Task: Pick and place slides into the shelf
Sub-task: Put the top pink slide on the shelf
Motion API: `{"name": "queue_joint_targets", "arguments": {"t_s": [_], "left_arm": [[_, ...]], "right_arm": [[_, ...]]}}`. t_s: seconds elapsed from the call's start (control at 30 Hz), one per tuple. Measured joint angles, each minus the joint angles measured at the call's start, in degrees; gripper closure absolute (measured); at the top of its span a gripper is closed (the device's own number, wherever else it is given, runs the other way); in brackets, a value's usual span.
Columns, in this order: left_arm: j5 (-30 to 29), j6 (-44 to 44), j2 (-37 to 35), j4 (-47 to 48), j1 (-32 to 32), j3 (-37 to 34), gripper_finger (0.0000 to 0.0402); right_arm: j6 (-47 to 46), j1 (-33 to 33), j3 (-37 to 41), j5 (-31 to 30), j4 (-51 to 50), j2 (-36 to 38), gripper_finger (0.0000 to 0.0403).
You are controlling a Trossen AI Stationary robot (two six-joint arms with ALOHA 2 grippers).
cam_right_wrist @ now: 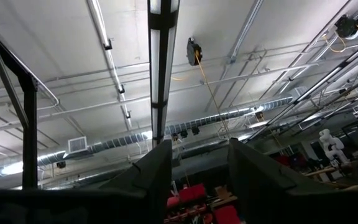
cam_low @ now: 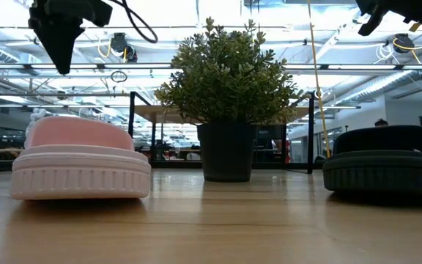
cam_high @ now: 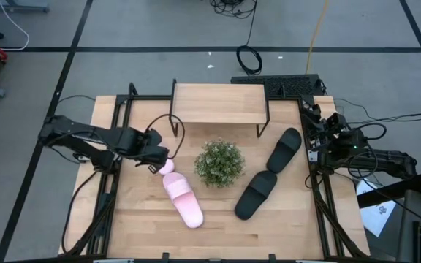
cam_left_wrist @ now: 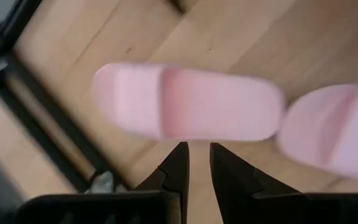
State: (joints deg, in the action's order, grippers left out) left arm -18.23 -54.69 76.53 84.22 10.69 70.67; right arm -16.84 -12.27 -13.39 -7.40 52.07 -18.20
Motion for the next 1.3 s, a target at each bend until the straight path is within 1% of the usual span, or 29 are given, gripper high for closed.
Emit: {"name": "queue_joint_targets", "arguments": {"t_s": [0.17, 0.3, 0.37, 0.47, 0.6, 0.7, 0.83, 1.0, 1.17, 1.3], "left_arm": [[-3.4, 0.4, 0.0, -5.0, 3.3, 0.0, 0.0339], [-4.2, -0.6, 0.0, -4.2, 4.1, 0.0, 0.0337], [-4.3, -1.2, 0.0, -3.5, 4.1, 0.0, 0.0327], [-4.6, -2.8, 0.0, -3.0, 4.1, 0.0, 0.0295], [-6.7, -4.1, 0.0, -3.1, 4.1, -1.1, 0.0236], [-6.8, -5.4, 0.0, -3.4, 4.1, -3.6, 0.0198], [-4.2, -7.6, 0.0, -5.8, 4.1, -9.1, 0.0167], [-4.2, -10.9, 0.0, -10.4, 4.1, -14.5, 0.0154], [-5.5, -10.0, 0.0, -17.9, 4.1, -19.4, 0.0153], [-7.4, -11.9, 0.0, -17.6, 3.3, -21.9, 0.0153]], "right_arm": [[0.0, 0.0, 0.0, 0.0, 0.0, 0.0, 0.0255], [0.0, 0.0, 0.0, 0.0, 0.0, 0.0, 0.0255], [0.0, 0.0, 0.0, 0.0, 0.0, 0.0, 0.0255], [-0.2, 0.0, 0.0, 0.0, 0.0, 0.0, 0.0255], [-0.4, 0.0, 0.0, 0.0, 0.0, 0.0, 0.0255], [-0.4, 0.0, 0.0, 0.0, 0.0, 0.0, 0.0255], [-0.4, 0.0, 0.0, 0.1, 0.0, 0.0, 0.0255], [-0.4, 0.0, 0.0, -0.1, 0.2, 0.0, 0.0255], [-0.4, 0.0, 0.0, -0.3, 0.5, 0.0, 0.0255], [-0.4, 0.0, 0.0, -0.4, 0.5, 0.0, 0.0255]]}}
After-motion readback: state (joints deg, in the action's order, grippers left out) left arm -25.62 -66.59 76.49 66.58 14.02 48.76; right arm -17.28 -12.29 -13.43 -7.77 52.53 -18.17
